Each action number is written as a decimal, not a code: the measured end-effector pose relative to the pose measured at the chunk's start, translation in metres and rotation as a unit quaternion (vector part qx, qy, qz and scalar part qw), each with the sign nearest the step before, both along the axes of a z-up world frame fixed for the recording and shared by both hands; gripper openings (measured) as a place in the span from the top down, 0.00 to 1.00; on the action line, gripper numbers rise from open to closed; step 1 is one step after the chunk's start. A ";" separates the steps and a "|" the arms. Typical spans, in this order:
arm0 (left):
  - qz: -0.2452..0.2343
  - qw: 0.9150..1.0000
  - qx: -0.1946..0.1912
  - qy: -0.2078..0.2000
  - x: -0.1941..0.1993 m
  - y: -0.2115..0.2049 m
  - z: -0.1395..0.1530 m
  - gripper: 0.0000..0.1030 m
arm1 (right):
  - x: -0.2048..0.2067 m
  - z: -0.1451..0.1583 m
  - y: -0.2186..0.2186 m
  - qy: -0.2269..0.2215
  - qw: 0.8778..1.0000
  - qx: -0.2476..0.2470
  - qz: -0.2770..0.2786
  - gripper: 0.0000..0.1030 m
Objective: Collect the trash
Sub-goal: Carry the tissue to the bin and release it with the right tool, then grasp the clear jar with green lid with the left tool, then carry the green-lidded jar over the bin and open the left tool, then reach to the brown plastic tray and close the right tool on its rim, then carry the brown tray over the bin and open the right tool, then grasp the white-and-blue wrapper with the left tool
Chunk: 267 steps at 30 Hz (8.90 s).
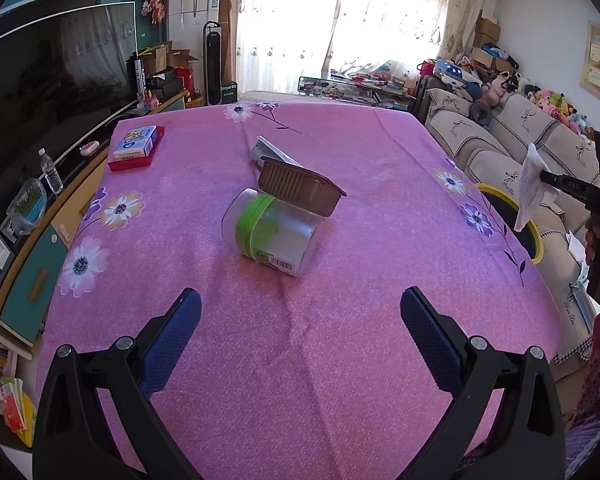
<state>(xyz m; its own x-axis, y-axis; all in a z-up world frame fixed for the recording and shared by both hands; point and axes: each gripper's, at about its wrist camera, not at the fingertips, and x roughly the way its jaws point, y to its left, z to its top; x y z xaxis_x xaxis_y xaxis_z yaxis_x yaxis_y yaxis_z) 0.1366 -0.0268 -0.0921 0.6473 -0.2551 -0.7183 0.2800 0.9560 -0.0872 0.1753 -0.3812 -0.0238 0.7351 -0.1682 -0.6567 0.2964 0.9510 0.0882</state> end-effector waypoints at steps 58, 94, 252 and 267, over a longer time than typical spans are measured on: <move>-0.104 0.992 0.064 0.042 0.092 -0.003 -0.047 0.27 | -0.001 -0.029 0.045 0.034 0.999 -0.006 0.024 0.38; -0.343 0.939 0.015 0.012 0.072 -0.352 0.023 0.27 | -0.157 -0.019 -0.066 -0.039 0.990 0.008 -0.134 0.38; 0.069 0.997 0.003 0.037 0.135 -0.051 -0.024 0.06 | -0.037 -0.042 -0.008 0.005 0.999 0.030 -0.024 0.20; 0.115 0.990 0.029 0.079 0.211 -0.069 -0.058 0.22 | -0.038 -0.050 -0.014 0.011 0.999 0.040 -0.027 0.20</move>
